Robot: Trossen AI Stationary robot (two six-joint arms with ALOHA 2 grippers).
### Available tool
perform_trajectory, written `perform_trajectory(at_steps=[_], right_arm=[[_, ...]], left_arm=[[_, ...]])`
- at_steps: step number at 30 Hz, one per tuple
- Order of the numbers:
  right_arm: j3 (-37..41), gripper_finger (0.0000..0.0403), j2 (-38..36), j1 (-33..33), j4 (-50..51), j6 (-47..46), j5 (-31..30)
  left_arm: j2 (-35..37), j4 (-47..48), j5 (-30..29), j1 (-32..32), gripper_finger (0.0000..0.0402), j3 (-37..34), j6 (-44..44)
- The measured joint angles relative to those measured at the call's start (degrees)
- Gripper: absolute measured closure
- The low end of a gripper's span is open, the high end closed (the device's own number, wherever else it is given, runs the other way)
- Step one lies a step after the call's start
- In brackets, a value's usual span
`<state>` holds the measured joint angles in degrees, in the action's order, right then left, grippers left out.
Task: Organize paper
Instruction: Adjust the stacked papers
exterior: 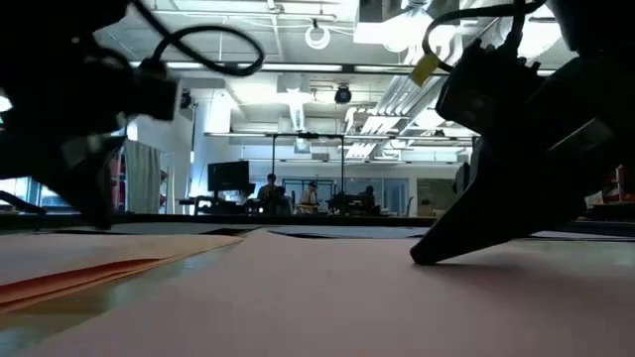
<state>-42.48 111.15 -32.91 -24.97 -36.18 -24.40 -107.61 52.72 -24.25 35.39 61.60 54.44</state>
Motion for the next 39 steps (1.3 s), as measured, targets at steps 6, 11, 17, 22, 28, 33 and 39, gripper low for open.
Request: perform_trajectory(at_steps=[6,11,17,22,28,33,39], right_arm=[[0.0,0.0403,-1.22,-2.35,4.33,-1.8,-0.57],[-0.02,0.0403,-1.22,-2.93,5.28,-1.46,-1.27],[0.09,0.0403,-1.08,-1.45,4.04,1.6,-0.48],[0.22,0.0403,-1.02,-1.19,2.6,3.71,-0.44],[0.5,0.0403,-5.74,-1.57,5.68,5.15,-2.78],[0.37,0.0403,-16.41,-1.26,17.06,3.43,-10.59],[0.24,0.0403,-29.51,7.87,38.75,-4.15,-14.12]], left_arm=[[0.31,-4.89,-1.86,4.57,0.0401,-1.83,9.44],[0.26,-6.61,-2.79,6.08,0.0401,-1.88,16.69],[0.09,-6.51,-4.32,6.31,0.0401,-1.9,17.49],[0.02,-6.04,-4.8,6.19,0.0401,-1.55,15.86],[-0.15,1.47,-5.29,6.05,0.0402,3.61,14.77],[-0.04,7.8,-9.37,3.48,0.0402,9.6,12.92],[-0.02,6.98,-16.46,-5.57,0.0402,11.08,1.06]])
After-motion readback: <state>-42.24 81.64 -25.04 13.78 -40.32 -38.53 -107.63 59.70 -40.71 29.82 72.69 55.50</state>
